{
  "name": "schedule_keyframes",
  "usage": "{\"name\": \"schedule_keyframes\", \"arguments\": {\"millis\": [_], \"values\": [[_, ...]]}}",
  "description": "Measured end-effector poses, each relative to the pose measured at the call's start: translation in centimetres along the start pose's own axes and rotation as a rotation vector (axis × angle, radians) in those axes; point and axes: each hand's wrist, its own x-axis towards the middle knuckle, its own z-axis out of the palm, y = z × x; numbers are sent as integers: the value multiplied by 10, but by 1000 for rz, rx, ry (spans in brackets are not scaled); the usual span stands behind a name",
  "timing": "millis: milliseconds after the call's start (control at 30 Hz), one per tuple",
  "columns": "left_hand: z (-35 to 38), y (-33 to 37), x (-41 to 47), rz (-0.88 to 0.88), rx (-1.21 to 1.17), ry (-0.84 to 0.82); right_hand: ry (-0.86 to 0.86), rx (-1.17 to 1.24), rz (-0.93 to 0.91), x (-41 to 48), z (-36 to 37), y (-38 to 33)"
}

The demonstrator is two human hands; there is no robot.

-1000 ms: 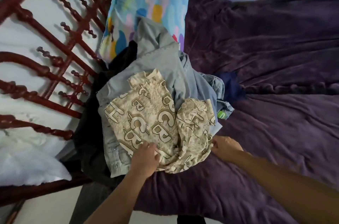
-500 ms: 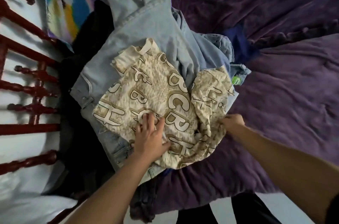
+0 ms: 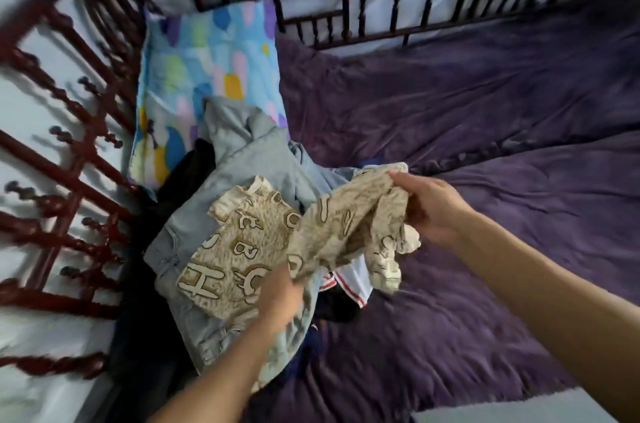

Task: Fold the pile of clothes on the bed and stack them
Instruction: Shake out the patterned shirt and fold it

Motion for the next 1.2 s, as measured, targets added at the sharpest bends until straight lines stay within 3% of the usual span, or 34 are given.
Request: {"name": "schedule_keyframes", "arguments": {"millis": [67,233,367,533,600,700,800,933,1100,1200], "values": [[-40,24,-3,94,-131,113,87,-158,-181,-26,-9,-27],[-144,82,-28,348,-129,442,232,-313,-469,-83,-31,-93],[-195,124,-67,493,-74,510,144,-190,-545,-130,-24,-139],[-219,149,-99,437,233,670,-13,-48,-583,-188,12,-189],[-212,163,-117,540,78,614,-59,-19,-529,-209,32,-200],[-194,188,-151,733,-251,328,-137,-9,-476,-227,65,-203],[-184,199,-162,761,-388,147,-183,-52,-479,-235,90,-196],[-194,208,-148,688,-403,307,-291,-232,-527,-238,104,-190],[-252,215,-140,640,-687,308,27,-706,-931,-226,76,-198],[-287,231,-148,657,-821,331,25,-903,-1003,-217,50,-184]]}}
